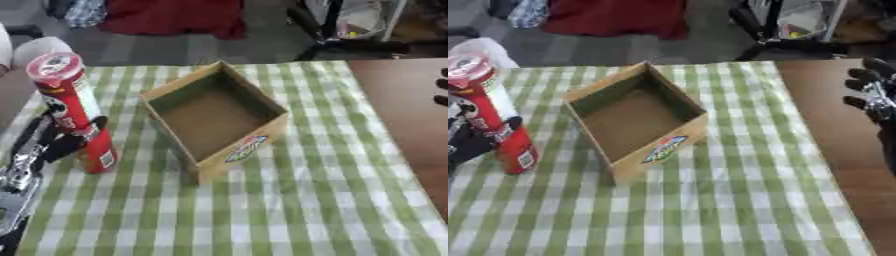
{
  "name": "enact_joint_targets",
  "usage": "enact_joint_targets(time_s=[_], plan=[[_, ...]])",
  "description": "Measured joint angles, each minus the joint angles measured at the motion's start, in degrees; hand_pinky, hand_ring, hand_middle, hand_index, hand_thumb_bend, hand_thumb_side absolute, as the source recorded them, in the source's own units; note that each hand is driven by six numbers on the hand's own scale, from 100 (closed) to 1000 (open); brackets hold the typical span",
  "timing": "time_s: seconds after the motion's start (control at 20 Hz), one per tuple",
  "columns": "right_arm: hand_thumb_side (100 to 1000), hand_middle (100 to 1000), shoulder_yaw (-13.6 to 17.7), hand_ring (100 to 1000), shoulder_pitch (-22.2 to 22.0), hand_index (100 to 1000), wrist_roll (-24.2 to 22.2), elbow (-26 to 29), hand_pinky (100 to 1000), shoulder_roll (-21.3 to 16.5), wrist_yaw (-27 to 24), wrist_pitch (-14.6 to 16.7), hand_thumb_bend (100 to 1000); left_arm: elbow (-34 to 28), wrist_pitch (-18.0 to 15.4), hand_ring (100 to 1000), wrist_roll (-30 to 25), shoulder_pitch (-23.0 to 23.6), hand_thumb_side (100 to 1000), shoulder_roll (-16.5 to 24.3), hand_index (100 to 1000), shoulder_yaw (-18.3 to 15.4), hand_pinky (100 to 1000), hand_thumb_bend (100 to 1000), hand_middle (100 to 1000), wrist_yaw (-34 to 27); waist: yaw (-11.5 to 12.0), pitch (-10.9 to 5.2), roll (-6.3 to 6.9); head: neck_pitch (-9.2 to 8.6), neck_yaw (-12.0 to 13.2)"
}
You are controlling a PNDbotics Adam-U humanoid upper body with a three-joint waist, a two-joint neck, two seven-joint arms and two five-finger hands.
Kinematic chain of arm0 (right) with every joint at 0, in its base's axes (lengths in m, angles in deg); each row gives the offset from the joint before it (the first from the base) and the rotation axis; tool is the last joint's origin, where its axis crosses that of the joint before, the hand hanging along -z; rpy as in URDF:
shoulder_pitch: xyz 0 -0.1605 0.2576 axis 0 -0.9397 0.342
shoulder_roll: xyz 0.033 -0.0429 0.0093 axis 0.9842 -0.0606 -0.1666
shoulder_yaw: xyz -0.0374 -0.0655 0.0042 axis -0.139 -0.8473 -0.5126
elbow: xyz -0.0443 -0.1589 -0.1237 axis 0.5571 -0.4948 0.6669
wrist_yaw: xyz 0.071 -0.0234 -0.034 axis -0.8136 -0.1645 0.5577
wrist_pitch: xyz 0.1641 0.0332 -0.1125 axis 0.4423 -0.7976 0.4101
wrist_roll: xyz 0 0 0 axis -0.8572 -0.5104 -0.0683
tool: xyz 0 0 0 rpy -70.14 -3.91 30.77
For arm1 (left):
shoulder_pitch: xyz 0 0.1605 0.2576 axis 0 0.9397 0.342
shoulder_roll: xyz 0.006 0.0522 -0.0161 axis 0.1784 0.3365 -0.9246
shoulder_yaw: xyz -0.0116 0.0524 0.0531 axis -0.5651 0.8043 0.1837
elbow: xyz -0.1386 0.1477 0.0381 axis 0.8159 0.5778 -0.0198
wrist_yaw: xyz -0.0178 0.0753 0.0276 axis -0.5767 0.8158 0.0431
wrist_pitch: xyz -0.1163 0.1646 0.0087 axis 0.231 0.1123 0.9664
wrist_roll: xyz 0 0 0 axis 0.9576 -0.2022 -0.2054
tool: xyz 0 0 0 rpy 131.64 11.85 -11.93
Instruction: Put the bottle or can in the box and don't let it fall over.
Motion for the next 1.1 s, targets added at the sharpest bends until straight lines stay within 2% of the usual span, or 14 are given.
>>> enact_joint_targets(time_s=[0.1, 0.2, 0.6, 0.95, 1.1], plan=[[578, 806, 0.0, 869, 0.0, 895, 0.0, 0.0, 837, 0.0, 0.0, 0.0, 100, 0.0, 0.0, 1000, 0.1, 0.0, 372, 0.0, 886, 0.0, 902, 488, 973, 0.2, 0.0, 0.00, 0.00, 0.00, 0.0], [579, 806, 0.0, 869, 0.0, 895, 0.0, 0.0, 837, 0.0, 0.0, 0.0, 100, 0.0, 0.1, 1000, 0.0, 0.0, 357, 0.0, 884, 0.0, 900, 487, 971, 0.8, 0.0, 0.00, -0.01, -0.01, 0.0], [578, 804, 0.0, 868, 0.1, 889, -0.1, 0.0, 836, 0.0, 0.0, 0.0, 100, 0.0, 0.7, 1000, 0.5, -0.2, 405, -0.4, 868, 0.0, 887, 470, 948, 1.2, 0.0, 0.00, -0.02, -0.43, 0.0], [579, 803, 0.0, 867, 0.1, 890, -0.1, 0.0, 835, 0.0, 0.1, 0.0, 100, 0.2, 0.7, 1000, 1.3, -0.2, 393, -0.6, 851, 0.0, 901, 465, 956, 0.2, 0.0, 0.00, -0.12, -0.44, 0.0], [580, 803, 0.0, 867, 0.1, 890, -0.1, 0.0, 835, 0.0, 0.1, 0.0, 100, 0.3, 0.7, 1000, 1.3, -0.2, 371, -1.0, 841, 0.0, 935, 457, 957, 0.0, 0.0, 0.00, -0.12, -0.44, 0.0]])
